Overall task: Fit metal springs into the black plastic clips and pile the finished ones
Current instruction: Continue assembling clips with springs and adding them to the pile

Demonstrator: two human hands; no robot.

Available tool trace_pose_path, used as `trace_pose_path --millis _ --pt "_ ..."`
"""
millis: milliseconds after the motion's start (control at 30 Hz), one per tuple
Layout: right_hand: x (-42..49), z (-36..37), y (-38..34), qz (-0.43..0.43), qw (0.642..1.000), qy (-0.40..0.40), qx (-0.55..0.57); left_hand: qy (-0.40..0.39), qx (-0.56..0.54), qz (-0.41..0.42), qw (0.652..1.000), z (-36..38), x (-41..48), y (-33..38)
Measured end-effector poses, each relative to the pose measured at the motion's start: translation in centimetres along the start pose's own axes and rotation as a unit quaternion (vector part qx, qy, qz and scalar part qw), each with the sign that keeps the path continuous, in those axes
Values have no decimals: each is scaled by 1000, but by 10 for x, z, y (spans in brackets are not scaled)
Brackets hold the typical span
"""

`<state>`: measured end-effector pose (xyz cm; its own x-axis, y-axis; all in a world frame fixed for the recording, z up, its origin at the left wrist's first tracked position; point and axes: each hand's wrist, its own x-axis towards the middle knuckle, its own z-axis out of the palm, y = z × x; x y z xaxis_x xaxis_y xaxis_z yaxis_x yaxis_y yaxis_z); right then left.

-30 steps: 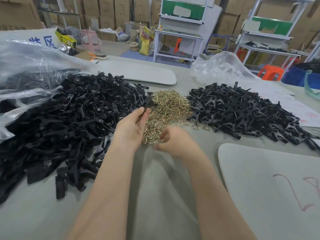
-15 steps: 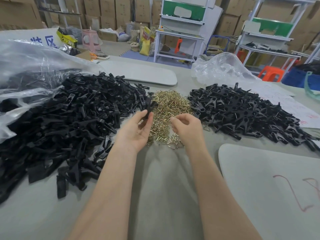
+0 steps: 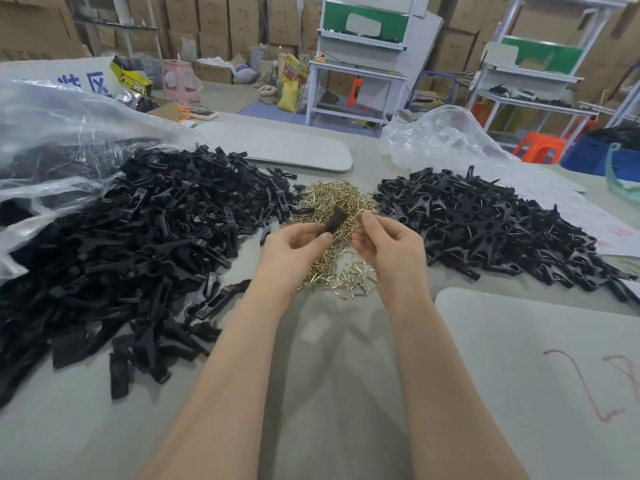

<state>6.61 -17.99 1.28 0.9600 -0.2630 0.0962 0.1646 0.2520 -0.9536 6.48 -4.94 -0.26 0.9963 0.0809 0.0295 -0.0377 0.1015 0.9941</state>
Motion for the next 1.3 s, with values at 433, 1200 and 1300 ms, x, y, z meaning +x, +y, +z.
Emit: trace_pose_path --millis 433,1200,1300 --pt "8 -12 2 -73 981 67 -164 45 366 221 903 8 -3 -11" --pt "-3 4 10 -107 906 0 -409 56 394 203 895 7 0 -17" --pt "0 0 10 -89 908 -11 -410 54 396 211 892 7 0 -17"
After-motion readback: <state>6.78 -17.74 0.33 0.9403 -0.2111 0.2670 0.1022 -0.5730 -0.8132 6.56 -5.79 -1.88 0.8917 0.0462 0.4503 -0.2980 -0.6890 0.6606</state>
